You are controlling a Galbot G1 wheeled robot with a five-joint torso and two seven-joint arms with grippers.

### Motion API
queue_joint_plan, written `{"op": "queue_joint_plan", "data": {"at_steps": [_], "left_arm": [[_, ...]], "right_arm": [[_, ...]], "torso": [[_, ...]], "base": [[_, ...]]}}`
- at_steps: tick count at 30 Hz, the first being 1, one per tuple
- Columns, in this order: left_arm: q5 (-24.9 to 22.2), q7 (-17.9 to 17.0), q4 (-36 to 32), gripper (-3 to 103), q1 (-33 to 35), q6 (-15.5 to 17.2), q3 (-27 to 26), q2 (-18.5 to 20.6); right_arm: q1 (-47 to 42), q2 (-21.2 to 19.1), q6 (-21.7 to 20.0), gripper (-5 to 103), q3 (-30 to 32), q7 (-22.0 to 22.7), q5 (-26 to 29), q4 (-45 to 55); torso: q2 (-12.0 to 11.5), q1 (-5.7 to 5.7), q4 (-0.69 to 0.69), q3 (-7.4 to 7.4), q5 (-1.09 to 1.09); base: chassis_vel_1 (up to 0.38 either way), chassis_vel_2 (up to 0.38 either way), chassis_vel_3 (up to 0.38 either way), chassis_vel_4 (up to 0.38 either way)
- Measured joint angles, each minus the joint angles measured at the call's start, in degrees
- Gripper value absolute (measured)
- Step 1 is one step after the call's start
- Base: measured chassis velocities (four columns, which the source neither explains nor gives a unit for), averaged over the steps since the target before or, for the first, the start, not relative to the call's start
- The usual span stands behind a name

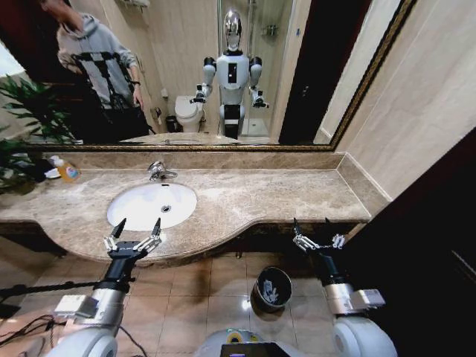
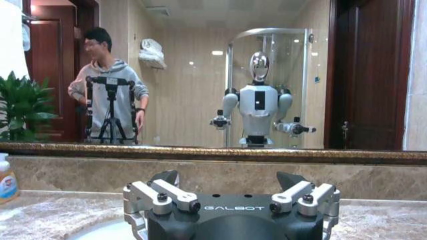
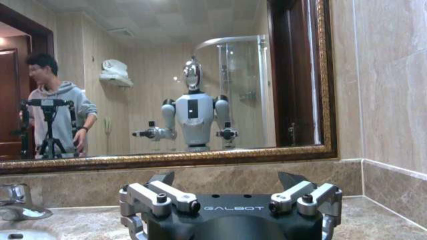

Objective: Pick up the trash from the sink and place it in the trash bin.

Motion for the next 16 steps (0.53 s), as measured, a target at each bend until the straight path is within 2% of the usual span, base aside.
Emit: {"op": "queue_joint_plan", "data": {"at_steps": [16], "left_arm": [[0.00, 0.00, 0.00, 100, 0.00, 0.00, 0.00, 0.00]], "right_arm": [[0.00, 0.00, 0.00, 100, 0.00, 0.00, 0.01, -0.01]], "torso": [[0.00, 0.00, 0.00, 0.00, 0.00]], "base": [[0.000, 0.000, 0.000, 0.000]]}}
